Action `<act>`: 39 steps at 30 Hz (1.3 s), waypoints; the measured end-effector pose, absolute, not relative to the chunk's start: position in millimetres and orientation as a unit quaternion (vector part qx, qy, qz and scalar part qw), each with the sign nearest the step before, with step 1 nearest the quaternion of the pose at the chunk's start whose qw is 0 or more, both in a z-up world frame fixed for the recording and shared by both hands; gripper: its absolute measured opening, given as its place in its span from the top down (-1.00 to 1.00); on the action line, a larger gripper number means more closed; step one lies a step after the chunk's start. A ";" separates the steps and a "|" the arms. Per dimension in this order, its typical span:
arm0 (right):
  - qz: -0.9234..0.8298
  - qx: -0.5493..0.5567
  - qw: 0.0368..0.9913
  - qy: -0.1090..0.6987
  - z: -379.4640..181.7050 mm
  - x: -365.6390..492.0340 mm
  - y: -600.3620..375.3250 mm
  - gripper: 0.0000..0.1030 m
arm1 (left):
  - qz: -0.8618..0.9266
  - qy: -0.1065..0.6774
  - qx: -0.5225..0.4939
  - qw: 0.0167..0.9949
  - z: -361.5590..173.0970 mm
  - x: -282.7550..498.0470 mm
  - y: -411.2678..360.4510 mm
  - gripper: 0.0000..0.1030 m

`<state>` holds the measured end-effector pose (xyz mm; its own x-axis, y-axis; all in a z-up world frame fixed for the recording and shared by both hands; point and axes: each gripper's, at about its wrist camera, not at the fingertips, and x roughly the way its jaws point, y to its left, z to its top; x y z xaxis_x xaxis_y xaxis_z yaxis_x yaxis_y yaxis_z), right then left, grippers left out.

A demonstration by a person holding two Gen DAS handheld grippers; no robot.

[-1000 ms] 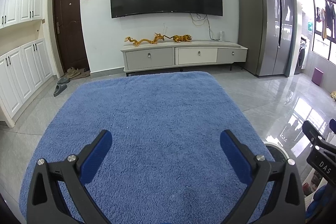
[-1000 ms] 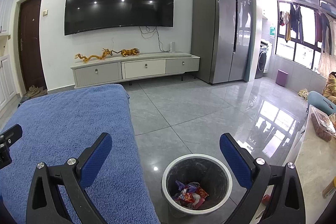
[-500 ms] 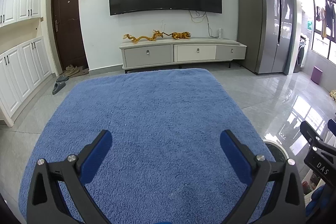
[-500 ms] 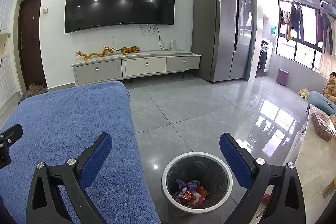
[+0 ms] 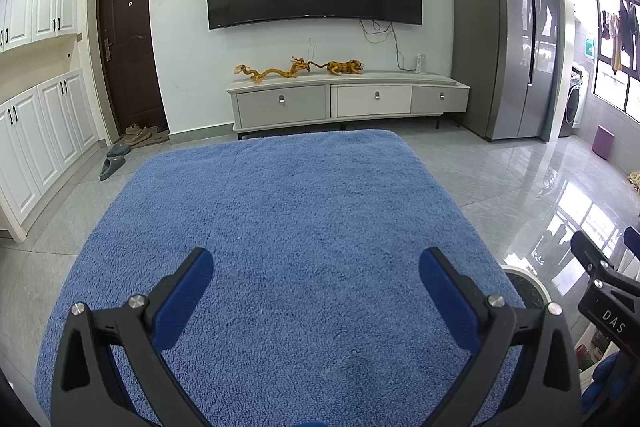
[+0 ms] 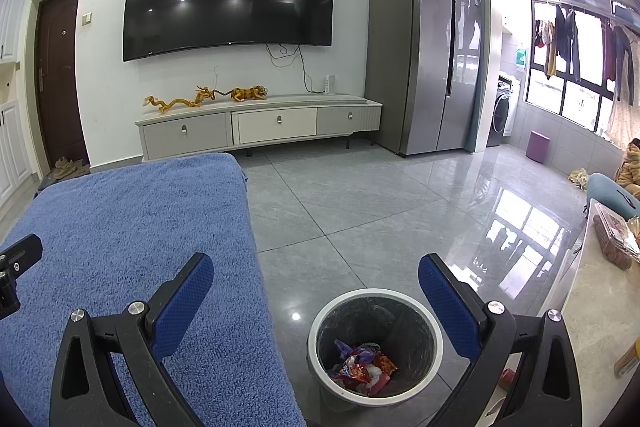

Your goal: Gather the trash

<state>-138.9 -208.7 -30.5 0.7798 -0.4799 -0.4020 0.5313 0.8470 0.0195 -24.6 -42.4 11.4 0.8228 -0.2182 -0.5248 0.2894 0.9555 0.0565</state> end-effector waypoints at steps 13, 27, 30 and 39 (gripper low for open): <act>-0.268 0.066 0.941 0.197 -32.9 -138.2 -209.1 -1.00 | -0.133 0.268 0.067 0.952 8.8 -22.8 -40.6 -1.00; -0.268 0.066 0.941 0.197 -32.3 -138.1 -209.9 -1.00 | -0.133 0.269 0.067 0.951 7.4 -22.4 -39.2 -1.00; -0.268 0.066 0.941 0.197 -32.2 -138.4 -209.8 -1.00 | -0.134 0.270 0.067 0.951 7.5 -22.5 -39.3 -1.00; -0.271 0.066 0.940 0.195 -33.9 -141.8 -210.0 -1.00 | -0.132 0.270 0.067 0.951 7.4 -23.2 -39.5 -1.00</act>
<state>-141.8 -210.0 -33.9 0.7773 -0.4829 -0.4032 0.5348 0.8448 0.0192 -23.2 -39.5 7.4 0.8194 -0.2151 -0.5314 0.2870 0.9563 0.0554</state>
